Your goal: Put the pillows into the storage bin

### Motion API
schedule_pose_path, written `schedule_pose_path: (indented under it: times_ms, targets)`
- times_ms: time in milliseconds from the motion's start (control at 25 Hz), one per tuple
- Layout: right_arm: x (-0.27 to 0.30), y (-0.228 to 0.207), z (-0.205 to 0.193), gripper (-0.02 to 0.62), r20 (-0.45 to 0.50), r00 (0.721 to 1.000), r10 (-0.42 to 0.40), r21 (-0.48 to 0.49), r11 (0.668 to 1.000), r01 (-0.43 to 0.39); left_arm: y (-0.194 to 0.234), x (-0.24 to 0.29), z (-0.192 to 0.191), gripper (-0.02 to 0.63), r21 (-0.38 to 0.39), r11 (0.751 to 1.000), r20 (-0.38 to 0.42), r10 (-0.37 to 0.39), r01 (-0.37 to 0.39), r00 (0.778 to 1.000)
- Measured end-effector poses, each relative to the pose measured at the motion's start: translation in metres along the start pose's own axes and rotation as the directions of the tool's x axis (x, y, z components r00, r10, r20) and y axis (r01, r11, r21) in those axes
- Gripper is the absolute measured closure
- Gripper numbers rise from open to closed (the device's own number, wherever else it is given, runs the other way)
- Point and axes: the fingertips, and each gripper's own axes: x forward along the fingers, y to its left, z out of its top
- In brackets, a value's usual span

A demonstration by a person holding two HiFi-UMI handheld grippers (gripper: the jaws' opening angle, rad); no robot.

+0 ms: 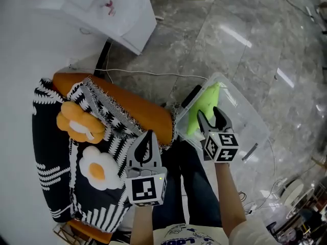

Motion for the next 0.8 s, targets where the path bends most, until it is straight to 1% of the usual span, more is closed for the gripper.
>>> schedule_pose_path:
  times_ms: [120, 200, 320, 400, 480, 600, 680, 800]
  targets:
    - [-0.031, 0.055, 0.048, 0.327, 0.052, 0.996, 0.075, -0.086, 0.994, -0.070, 0.031, -0.040, 0.029, 0.594, -0.041, 0.997, 0.062, 0.075, -0.072, 0.995]
    - [-0.051, 0.094, 0.075, 0.327, 0.078, 0.988, 0.134, -0.129, 0.984, -0.123, 0.052, -0.072, 0.043, 0.593, -0.085, 0.988, 0.100, 0.137, -0.129, 0.986]
    - [-0.082, 0.157, 0.096, 0.328, 0.094, 0.971, 0.221, -0.170, 0.964, -0.203, 0.082, -0.128, 0.052, 0.593, -0.146, 0.966, 0.138, 0.235, -0.214, 0.962]
    - [-0.099, 0.201, 0.100, 0.328, 0.087, 0.955, 0.284, -0.203, 0.943, -0.263, 0.103, -0.169, 0.050, 0.593, -0.190, 0.942, 0.154, 0.306, -0.275, 0.940]
    - [-0.111, 0.248, 0.101, 0.328, 0.067, 0.929, 0.365, -0.260, 0.905, -0.336, 0.123, -0.210, 0.043, 0.593, -0.245, 0.905, 0.170, 0.393, -0.347, 0.904]
    - [-0.128, 0.315, 0.088, 0.328, 0.014, 0.877, 0.480, -0.347, 0.825, -0.446, 0.148, -0.271, 0.021, 0.594, -0.326, 0.831, 0.177, 0.522, -0.451, 0.834]
    - [-0.140, 0.358, 0.070, 0.328, -0.035, 0.847, 0.531, -0.386, 0.774, -0.502, 0.165, -0.312, 0.002, 0.592, -0.372, 0.780, 0.164, 0.589, -0.504, 0.791]
    - [-0.151, 0.424, 0.034, 0.328, -0.122, 0.805, 0.581, -0.436, 0.697, -0.569, 0.197, -0.370, -0.031, 0.593, -0.435, 0.701, 0.133, 0.671, -0.565, 0.729]
